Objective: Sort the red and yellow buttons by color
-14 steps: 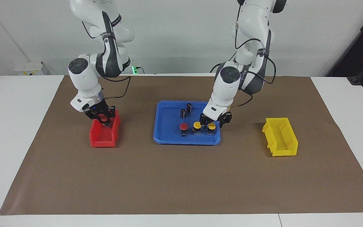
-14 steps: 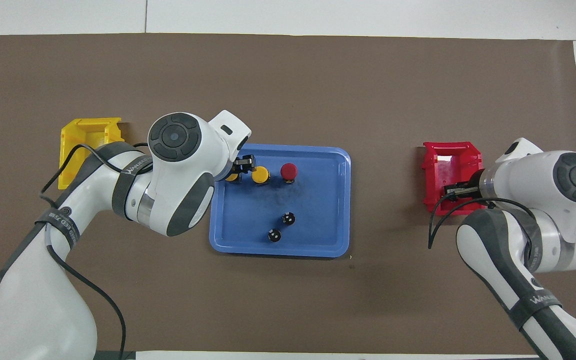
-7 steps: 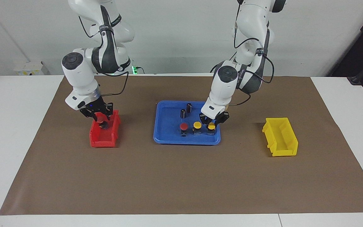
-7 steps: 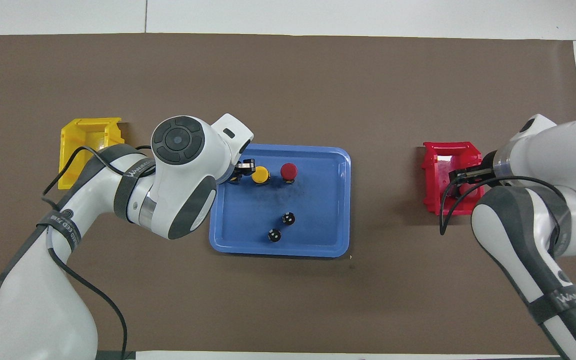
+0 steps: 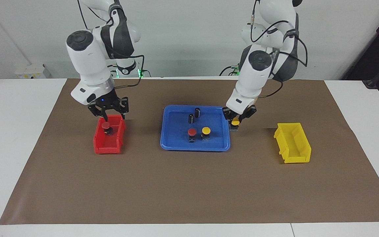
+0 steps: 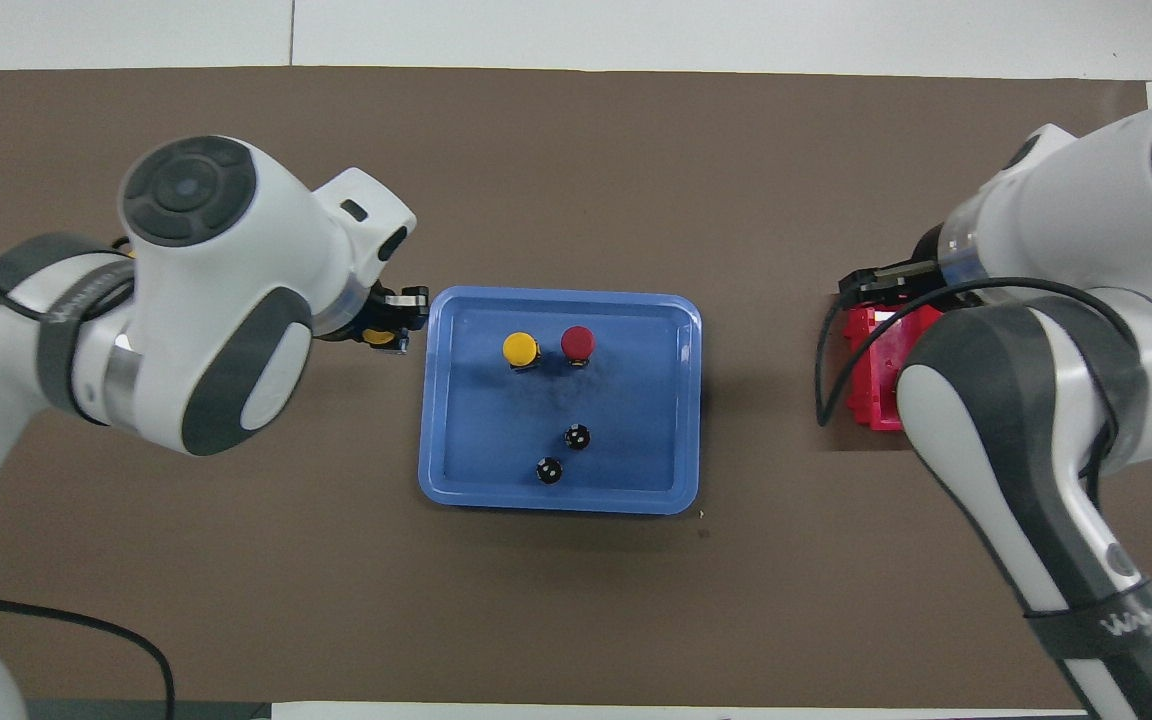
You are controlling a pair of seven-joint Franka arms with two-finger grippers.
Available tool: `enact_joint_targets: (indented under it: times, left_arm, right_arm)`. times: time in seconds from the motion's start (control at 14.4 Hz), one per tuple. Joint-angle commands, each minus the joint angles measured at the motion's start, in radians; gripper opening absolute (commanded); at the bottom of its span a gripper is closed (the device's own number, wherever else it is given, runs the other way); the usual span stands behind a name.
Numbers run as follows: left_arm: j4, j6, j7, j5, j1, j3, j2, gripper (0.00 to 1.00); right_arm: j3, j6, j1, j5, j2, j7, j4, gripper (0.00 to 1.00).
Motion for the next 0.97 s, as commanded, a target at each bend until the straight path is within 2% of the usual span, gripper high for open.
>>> enact_joint_targets:
  times: [0.0, 0.14, 0.28, 0.35, 0.69, 0.9]
  left_arm:
    - [-0.018, -0.03, 0.24, -0.001, 0.179, -0.003, -0.029, 0.02]
    - [-0.026, -0.03, 0.394, -0.001, 0.281, -0.003, -0.039, 0.02]
    - [-0.037, -0.012, 0.491, -0.004, 0.348, -0.003, -0.039, 0.02]
    - [-0.052, 0.012, 0.494, -0.006, 0.356, -0.003, -0.042, 0.02]
    - [-0.185, 0.137, 0.515, -0.006, 0.359, -0.003, -0.074, 0.02]
    - [-0.244, 0.209, 0.52, -0.006, 0.362, 0.0, -0.077, 0.02]
  right_arm:
    - [0.0, 0.058, 0.127, 0.001, 0.088, 0.194, 0.064, 0.71]
    - [0.0, 0.132, 0.199, 0.0, 0.151, 0.331, 0.096, 0.71]
    - [-0.002, 0.148, 0.283, -0.015, 0.235, 0.411, 0.159, 0.71]
    - [-0.002, 0.163, 0.308, -0.018, 0.261, 0.454, 0.163, 0.71]
    - [-0.002, 0.236, 0.351, -0.041, 0.282, 0.48, 0.11, 0.7]
    - [-0.002, 0.276, 0.366, -0.1, 0.32, 0.482, 0.104, 0.7]
